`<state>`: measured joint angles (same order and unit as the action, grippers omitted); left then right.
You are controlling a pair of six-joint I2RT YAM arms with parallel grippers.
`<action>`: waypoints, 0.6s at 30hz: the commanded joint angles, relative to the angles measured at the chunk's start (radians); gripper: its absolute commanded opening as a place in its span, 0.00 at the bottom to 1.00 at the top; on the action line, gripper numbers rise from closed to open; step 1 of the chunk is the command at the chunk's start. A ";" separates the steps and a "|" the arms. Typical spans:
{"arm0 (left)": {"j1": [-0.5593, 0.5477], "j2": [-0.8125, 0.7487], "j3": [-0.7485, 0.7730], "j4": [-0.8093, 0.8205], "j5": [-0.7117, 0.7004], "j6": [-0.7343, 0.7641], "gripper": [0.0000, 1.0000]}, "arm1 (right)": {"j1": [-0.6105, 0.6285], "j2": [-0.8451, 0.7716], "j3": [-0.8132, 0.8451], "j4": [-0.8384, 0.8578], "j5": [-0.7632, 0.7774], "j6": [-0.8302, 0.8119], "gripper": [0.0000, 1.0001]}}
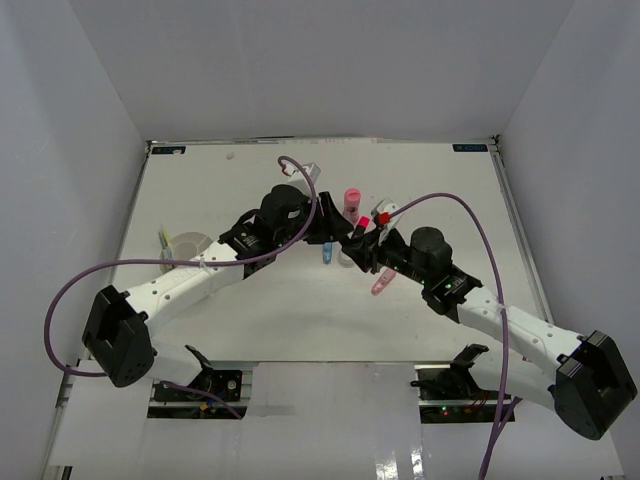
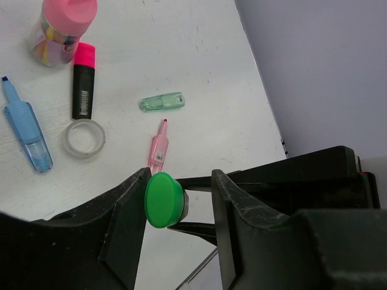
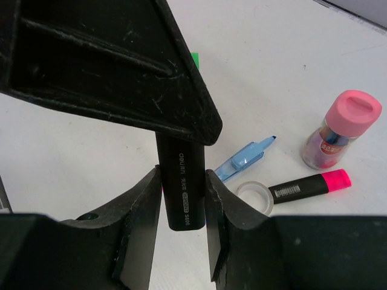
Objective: Sort the stationery into containers
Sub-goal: Place the pen in the storage box.
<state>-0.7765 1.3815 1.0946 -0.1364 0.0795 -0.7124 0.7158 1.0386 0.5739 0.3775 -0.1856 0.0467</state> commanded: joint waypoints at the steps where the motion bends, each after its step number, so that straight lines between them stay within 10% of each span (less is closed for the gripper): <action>1: -0.009 -0.024 0.022 0.026 -0.038 0.017 0.54 | 0.005 -0.002 -0.009 0.078 -0.021 0.015 0.15; 13: -0.009 -0.052 -0.007 0.038 -0.043 0.045 0.15 | 0.005 0.018 -0.017 0.101 -0.034 0.036 0.19; 18: -0.009 -0.068 -0.027 0.031 -0.093 0.074 0.10 | 0.007 0.012 -0.020 0.095 -0.018 0.035 0.52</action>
<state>-0.7811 1.3659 1.0828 -0.1238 0.0315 -0.6689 0.7158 1.0550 0.5591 0.4221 -0.2054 0.0803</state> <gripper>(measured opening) 0.290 0.487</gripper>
